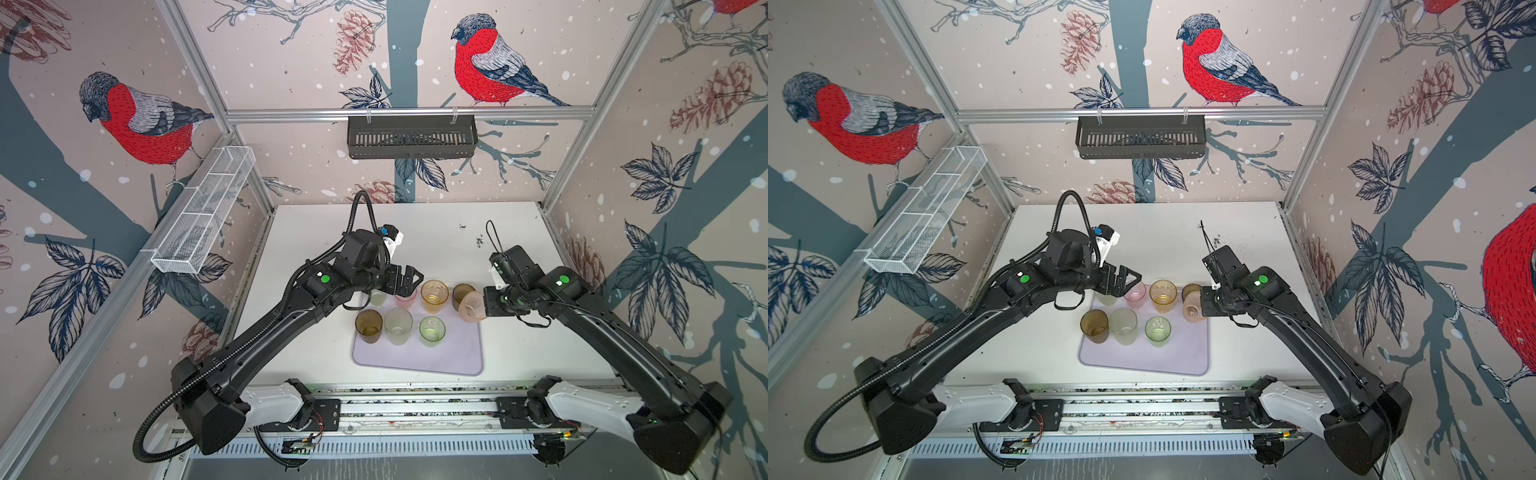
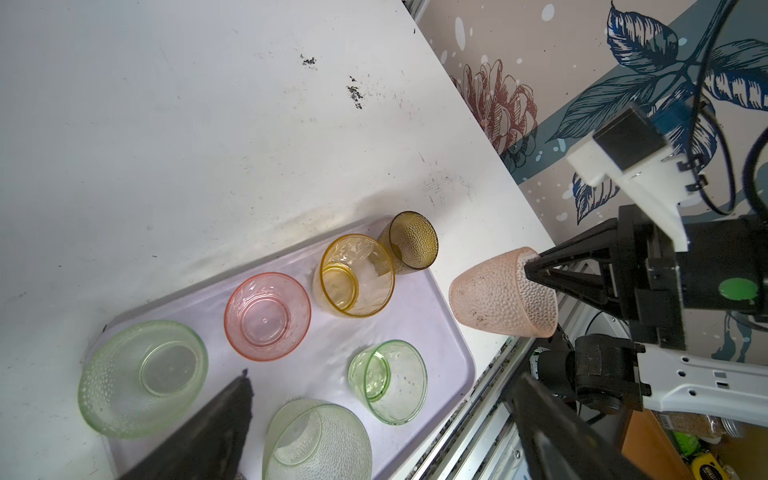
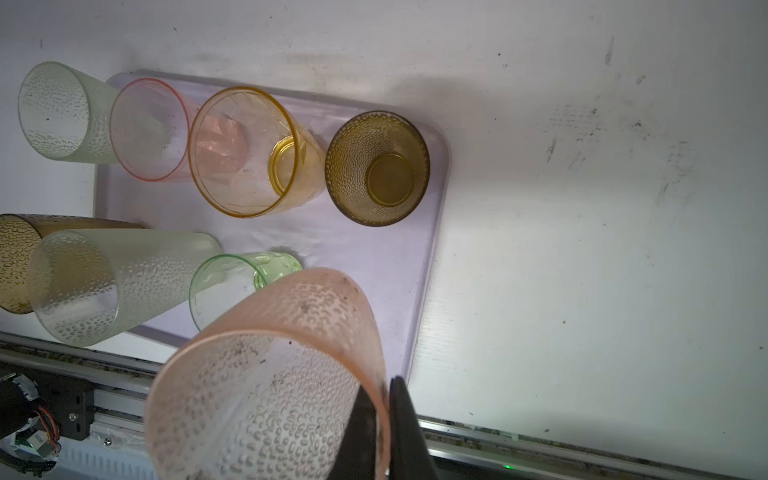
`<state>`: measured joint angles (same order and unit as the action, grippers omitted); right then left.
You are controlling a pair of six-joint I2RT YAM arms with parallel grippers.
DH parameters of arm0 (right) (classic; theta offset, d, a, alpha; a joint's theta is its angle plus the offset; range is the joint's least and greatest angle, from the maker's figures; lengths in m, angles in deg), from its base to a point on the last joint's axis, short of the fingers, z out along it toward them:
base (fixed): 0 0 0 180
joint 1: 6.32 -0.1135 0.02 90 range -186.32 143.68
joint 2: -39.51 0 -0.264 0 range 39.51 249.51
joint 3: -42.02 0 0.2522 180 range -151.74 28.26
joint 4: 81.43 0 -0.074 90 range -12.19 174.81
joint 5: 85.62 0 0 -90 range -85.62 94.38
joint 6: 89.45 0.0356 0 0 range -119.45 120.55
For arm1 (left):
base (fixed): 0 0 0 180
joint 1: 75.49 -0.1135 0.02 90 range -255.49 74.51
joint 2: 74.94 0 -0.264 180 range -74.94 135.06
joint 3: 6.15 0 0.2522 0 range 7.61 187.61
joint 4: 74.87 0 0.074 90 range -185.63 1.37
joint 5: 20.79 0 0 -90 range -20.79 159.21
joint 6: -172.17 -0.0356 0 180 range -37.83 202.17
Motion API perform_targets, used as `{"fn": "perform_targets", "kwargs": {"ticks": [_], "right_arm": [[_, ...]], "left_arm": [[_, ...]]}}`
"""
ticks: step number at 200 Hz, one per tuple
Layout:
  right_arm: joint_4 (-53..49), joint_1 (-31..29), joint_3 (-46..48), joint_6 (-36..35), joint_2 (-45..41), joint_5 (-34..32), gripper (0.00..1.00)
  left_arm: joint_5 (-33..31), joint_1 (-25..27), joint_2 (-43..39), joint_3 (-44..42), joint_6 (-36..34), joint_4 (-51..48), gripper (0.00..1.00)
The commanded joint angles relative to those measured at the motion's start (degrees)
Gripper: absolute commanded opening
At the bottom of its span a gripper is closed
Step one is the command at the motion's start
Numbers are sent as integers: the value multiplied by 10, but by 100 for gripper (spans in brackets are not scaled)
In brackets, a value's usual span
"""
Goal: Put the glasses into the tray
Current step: 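Carry the peach cup over the tray beside the amber cup and lower it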
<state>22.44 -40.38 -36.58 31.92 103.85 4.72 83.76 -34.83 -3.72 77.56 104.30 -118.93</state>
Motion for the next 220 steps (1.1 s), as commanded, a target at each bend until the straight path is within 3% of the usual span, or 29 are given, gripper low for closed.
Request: {"fn": "perform_targets", "kwargs": {"ticks": [1,220], "right_arm": [[13,-10,12,13,0,1,3],[82,-72,119,56,9,-39,3]], "left_arm": [[1,1,-6,-6,-3,15,98],[-17,0,-32,-30,1,9,98]]}}
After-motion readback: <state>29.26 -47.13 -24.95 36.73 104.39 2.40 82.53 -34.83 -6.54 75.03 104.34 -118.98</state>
